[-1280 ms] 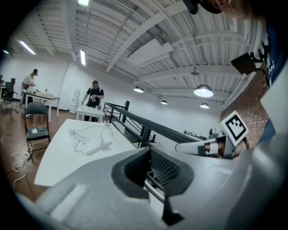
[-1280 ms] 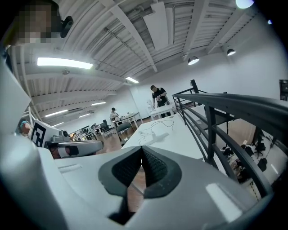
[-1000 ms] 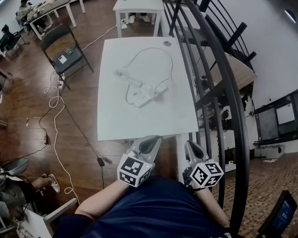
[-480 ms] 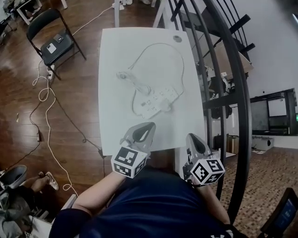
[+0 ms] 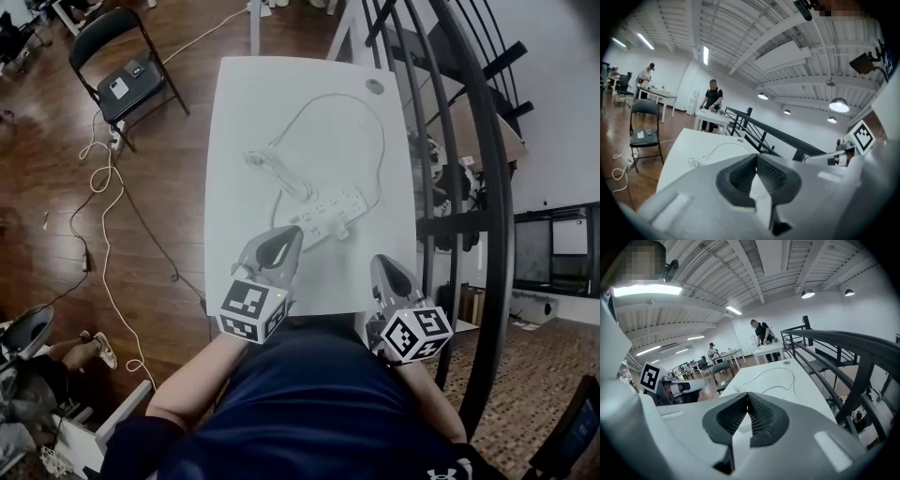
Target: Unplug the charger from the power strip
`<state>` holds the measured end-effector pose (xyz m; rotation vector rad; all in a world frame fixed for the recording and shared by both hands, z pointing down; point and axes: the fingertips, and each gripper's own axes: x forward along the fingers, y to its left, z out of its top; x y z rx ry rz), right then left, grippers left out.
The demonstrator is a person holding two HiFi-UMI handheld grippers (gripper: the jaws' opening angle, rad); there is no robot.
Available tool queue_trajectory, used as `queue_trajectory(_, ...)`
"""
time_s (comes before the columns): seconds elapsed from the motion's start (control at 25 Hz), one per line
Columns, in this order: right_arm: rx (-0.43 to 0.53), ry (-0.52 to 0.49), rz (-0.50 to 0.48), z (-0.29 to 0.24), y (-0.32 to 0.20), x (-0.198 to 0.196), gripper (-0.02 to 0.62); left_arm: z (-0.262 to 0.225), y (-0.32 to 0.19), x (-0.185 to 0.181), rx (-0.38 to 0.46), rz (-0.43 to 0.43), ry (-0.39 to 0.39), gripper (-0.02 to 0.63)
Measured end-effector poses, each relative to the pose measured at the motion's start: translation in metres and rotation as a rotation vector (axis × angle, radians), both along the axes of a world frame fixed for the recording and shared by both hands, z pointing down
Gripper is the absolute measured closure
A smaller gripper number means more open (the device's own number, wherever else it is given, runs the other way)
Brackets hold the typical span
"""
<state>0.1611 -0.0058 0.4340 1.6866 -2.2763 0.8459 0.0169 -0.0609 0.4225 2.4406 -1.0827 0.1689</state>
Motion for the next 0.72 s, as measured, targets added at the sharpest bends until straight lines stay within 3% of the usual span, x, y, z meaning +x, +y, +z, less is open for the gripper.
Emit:
queue_trajectory(0.16, 0.055, -0.032, -0.036, -0.014, -0.023, 0.01, 0.584, -0.027, -0.001, 0.015, 0.022, -0.046, 0.022, 0.6)
queue_trajectory(0.4, 0.053, -0.044, -0.132, -0.001, -0.033, 0.0, 0.584, -0.015, 0.0, 0.014, 0.012, -0.091, -0.068, 0.6)
queue_trajectory(0.56, 0.046, -0.094, -0.123, 0.006, -0.037, 0.003, 0.584, -0.003, 0.003, 0.013, -0.025, -0.109, -0.069, 0.6)
queue_trajectory(0.72, 0.047, -0.081, -0.12, 0.005, -0.04, 0.007, 0.584, -0.005, 0.001, 0.014, -0.031, -0.118, -0.04, 0.6)
